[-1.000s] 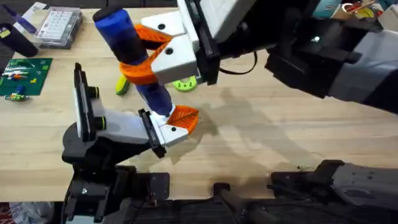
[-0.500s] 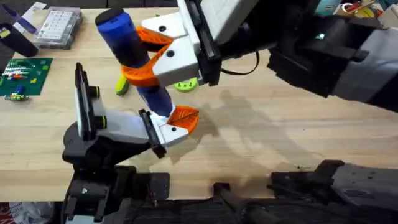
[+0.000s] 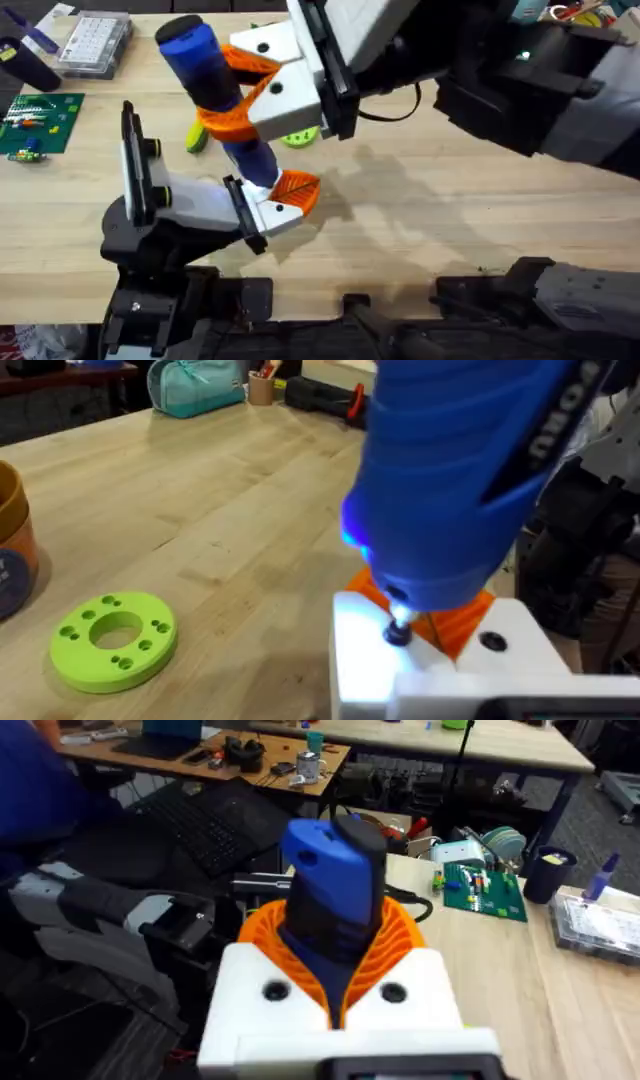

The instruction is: Pick up the gripper from the table and insert it into the empty holder that is missing its gripper. Then pick up a screw, insert it into the mounting hole, and use the screwdriver to tighten it. Finally, clean up the table by picking up the vegetable and placing it into the bucket.

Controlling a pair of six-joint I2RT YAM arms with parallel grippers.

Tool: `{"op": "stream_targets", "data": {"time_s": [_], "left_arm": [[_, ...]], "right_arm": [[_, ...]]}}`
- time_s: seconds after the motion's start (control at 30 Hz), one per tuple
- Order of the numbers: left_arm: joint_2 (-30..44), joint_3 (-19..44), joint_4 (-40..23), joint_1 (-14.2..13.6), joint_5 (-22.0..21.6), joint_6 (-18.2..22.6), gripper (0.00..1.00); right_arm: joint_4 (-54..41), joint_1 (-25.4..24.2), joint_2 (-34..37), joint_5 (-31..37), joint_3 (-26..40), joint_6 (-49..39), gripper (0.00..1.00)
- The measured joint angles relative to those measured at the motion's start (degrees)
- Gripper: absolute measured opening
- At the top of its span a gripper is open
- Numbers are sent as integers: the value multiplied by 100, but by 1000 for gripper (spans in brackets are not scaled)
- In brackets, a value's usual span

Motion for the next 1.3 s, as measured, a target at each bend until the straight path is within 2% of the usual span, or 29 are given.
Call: {"op": "stream_targets", "data": {"time_s": [0.6,1.3], "left_arm": [[0,-2,2,0,-37,-74,13],[42,-2,-13,0,47,-266,14]], "right_arm": [[-53,0,0,920,0,107,28],[-180,-22,125,1191,59,567,28]]}}
